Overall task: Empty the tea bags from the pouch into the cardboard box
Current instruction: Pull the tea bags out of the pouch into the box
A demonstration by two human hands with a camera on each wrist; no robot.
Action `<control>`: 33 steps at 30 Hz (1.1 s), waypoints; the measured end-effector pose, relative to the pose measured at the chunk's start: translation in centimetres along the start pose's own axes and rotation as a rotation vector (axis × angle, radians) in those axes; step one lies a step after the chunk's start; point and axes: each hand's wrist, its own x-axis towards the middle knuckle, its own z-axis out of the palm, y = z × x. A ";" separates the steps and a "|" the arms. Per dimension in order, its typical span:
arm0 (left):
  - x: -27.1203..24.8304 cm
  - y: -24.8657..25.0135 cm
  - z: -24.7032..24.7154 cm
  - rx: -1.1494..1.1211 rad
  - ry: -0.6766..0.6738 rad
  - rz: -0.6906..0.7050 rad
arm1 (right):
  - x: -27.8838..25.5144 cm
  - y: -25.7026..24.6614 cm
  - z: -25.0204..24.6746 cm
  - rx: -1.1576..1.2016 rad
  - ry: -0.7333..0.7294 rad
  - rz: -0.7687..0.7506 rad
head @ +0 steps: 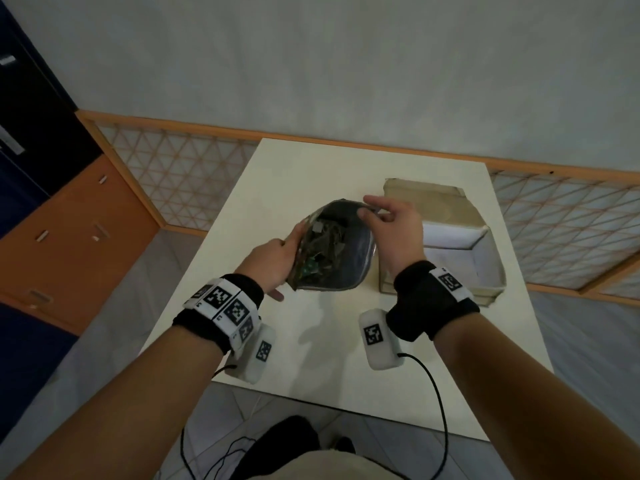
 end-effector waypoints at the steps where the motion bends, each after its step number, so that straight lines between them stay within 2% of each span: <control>1: 0.0 -0.1 0.1 -0.049 -0.032 -0.039 | 0.0 0.0 0.1 0.029 -0.001 0.027; 6: 0.0 0.2 0.2 -0.426 -0.176 -0.126 | 0.3 -1.0 1.4 0.073 -0.085 -0.050; 11: 1.2 0.9 0.9 -0.800 -0.296 -0.174 | 0.8 -2.3 2.7 -0.015 -0.128 -0.321; 15: 2.6 0.4 1.4 -0.925 -0.367 -0.192 | 0.9 -2.4 2.0 -0.072 -0.132 -0.500; 18: 3.5 -0.2 2.2 -0.914 -0.420 -0.239 | 0.8 -1.3 1.4 -0.096 -0.144 -0.485; 23: 4.0 -1.3 3.4 -0.753 -0.368 -0.283 | 0.7 -0.9 0.2 -0.049 -0.101 -0.401; 26: 4.1 -1.1 3.4 -0.757 -0.399 -0.292 | 0.8 -0.9 0.1 -0.067 -0.097 -0.382; 31: 4.7 0.0 3.2 -0.842 -0.425 -0.234 | 0.8 0.1 0.7 -0.055 -0.106 -0.255; 33: 5.0 0.4 3.3 -0.872 -0.413 -0.196 | 1.0 -0.4 0.7 -0.041 -0.102 -0.280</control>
